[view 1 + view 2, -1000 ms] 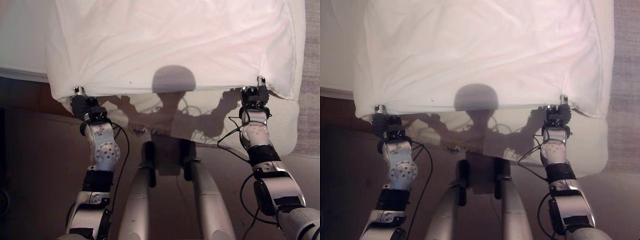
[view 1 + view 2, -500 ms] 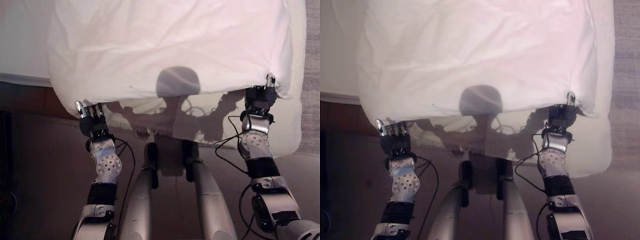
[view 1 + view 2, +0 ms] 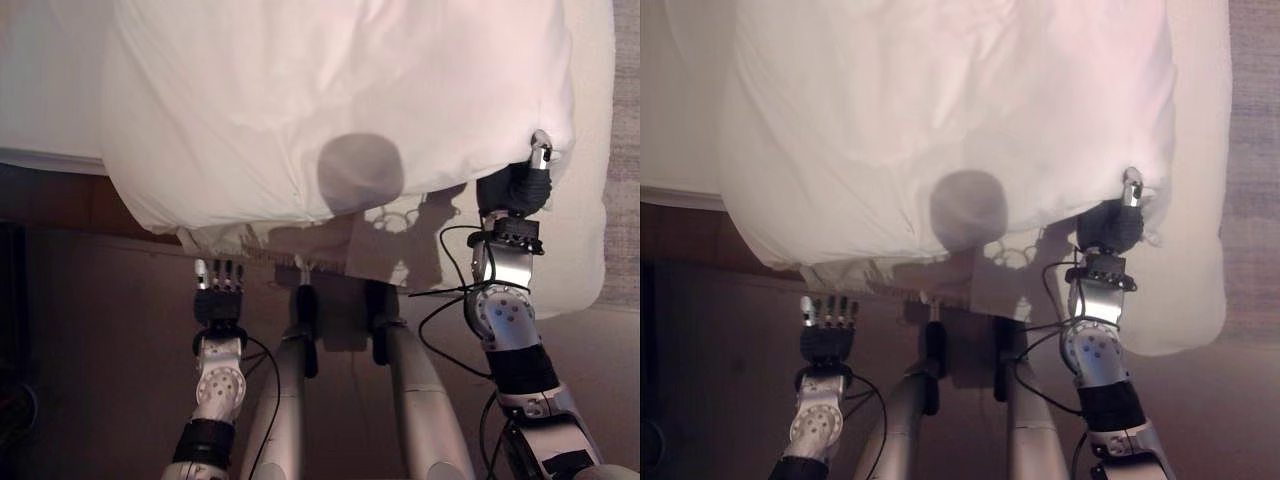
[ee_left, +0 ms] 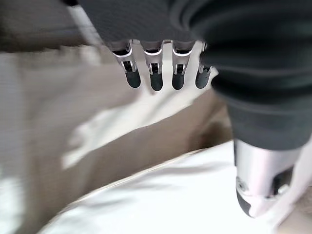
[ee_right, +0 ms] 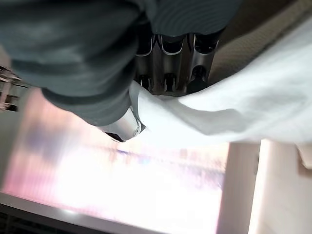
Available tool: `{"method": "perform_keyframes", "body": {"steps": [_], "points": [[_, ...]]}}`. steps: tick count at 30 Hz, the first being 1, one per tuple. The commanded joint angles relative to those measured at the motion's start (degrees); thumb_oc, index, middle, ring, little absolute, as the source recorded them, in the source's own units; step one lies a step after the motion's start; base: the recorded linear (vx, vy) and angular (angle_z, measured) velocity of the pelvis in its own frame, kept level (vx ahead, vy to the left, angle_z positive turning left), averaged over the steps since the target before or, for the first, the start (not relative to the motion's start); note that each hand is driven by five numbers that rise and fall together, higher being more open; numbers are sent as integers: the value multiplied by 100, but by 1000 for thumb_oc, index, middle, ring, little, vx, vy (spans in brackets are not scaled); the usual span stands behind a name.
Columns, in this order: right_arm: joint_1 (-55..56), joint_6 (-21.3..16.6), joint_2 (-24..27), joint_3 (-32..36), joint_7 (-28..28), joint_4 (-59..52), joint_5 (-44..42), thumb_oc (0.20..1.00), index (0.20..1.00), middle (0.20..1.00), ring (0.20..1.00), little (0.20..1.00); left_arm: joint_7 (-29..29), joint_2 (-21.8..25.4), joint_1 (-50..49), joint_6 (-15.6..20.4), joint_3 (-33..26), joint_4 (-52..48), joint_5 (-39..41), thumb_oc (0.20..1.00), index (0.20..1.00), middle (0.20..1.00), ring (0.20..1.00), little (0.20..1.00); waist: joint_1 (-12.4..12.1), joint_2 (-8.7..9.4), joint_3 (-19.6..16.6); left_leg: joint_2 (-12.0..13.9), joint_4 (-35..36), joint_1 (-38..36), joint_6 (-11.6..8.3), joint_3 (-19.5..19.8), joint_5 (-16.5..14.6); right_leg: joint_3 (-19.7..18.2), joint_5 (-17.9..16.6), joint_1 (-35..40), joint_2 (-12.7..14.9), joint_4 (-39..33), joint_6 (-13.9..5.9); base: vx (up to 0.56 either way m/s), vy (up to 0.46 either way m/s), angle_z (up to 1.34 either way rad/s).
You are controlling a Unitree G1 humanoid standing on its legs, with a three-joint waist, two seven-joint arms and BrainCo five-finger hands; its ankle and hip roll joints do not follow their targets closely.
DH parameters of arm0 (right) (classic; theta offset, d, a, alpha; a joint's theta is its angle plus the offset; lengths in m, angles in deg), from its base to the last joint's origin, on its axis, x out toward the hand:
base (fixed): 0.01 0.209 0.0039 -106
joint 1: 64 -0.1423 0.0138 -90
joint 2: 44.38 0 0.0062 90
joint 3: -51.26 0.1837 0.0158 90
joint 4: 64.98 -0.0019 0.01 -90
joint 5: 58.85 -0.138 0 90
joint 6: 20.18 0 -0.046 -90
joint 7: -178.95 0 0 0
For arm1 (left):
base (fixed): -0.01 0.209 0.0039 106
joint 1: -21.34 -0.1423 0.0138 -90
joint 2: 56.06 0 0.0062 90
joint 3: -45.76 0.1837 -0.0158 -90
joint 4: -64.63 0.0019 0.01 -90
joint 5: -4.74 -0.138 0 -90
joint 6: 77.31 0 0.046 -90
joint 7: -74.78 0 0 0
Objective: Make the bed
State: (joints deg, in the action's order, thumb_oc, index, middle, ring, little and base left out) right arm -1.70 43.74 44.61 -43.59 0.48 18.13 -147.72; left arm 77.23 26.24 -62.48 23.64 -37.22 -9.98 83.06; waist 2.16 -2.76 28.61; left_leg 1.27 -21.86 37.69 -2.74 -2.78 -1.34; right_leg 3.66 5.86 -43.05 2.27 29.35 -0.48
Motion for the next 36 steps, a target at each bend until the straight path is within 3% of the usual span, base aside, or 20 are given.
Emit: {"method": "perform_keyframes", "body": {"steps": [1,2,6,11,17,26,36], "points": [[256,-41,-33,66,691,-903,399,200,200,200,200,200,-441,151,-330,-344,44,-18,-72,1000,1000,1000,1000,1000,170,79,-589,-150,115,332,5,-77,182,-306,-480,133,-62,-606,-529,0,0,0],[250,9,-10,-229,785,-1054,307,200,200,200,200,200,-789,305,-492,-754,627,-110,-67,1000,1000,1000,1000,1000,206,104,-545,-149,105,306,7,-92,164,-324,-486,163,-63,-621,-536,0,0,0],[261,106,-76,-601,905,-1203,114,200,200,200,200,200,-1142,367,-417,-1187,1474,-242,68,1000,1000,1000,1000,1000,260,171,-535,-137,75,300,23,-108,144,-359,-498,161,-81,-594,-547,-4,-4,-2],[233,22,-306,-870,980,-1231,-64,200,200,200,200,200,-1557,266,150,-1550,2178,-122,46,1000,1000,1000,1000,1000,356,271,-576,-114,21,340,13,-135,116,-399,-502,113,-101,-566,-557,0,0,-1],[202,-116,-454,-1106,886,-1300,-108,200,200,200,200,200,-1824,153,881,-1672,2564,-143,51,1000,1000,1000,1000,1000,455,372,-674,-92,-13,370,11,-140,94,-441,-506,96,-131,-557,-555,-1,-2,-1],[193,-289,-546,-1214,735,-1255,-111,200,200,200,200,200,-2021,-75,2044,-1324,2065,-403,422,1000,1000,1000,1000,1000,585,475,-873,-48,-119,436,-2,-214,22,-527,-513,5,-184,-479,-561,7,6,-5],[200,-376,-674,-1132,673,-1164,-1,200,200,200,200,200,-2188,-243,2467,-881,1275,-603,787,1000,1000,1000,1000,1000,615,501,-933,-25,-196,479,-13,-229,-26,-572,-493,-51,-218,-436,-551,8,-5,-5]]}}
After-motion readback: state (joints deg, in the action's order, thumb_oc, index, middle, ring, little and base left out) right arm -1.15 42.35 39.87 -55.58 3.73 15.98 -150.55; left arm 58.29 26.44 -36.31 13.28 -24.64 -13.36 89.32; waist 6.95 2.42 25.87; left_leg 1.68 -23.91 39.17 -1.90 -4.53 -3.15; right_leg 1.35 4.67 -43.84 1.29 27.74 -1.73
